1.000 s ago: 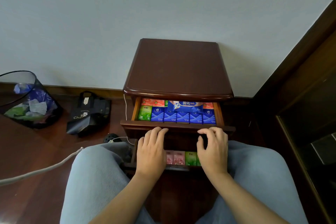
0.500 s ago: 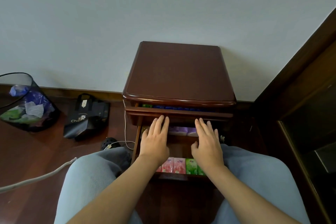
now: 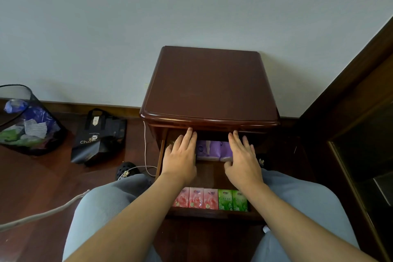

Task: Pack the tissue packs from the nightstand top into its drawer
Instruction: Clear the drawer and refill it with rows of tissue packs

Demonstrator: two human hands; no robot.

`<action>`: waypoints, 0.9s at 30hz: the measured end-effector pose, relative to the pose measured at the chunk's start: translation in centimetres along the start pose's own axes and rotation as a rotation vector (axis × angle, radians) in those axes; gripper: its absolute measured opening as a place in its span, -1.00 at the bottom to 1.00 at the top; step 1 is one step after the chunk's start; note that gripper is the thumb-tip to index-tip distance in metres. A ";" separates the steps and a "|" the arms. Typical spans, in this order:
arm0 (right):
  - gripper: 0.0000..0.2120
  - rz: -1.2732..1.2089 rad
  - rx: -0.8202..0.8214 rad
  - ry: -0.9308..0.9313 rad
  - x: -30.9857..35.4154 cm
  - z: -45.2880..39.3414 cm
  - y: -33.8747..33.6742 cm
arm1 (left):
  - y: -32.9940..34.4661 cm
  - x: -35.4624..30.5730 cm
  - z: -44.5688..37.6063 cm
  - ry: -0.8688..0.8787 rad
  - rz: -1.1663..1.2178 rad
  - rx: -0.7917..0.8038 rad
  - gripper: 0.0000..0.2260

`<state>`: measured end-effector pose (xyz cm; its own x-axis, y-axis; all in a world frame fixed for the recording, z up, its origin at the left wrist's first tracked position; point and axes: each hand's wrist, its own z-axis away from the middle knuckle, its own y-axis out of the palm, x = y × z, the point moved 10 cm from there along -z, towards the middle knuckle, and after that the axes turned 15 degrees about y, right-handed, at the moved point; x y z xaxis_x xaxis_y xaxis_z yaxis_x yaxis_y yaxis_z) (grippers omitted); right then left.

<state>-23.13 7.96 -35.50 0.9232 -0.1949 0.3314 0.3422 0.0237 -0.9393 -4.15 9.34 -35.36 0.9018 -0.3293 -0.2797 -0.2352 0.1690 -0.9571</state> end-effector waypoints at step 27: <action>-0.56 0.225 0.330 -0.167 -5.1 12.7 6.5 | 8.1 -4.4 11.6 0.115 0.011 0.169 -0.43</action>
<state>-23.44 21.53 -42.16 0.9876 0.0113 0.1563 0.1415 0.3649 -0.9202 -5.85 22.93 -41.01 0.8501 -0.4287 -0.3059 -0.1716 0.3236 -0.9305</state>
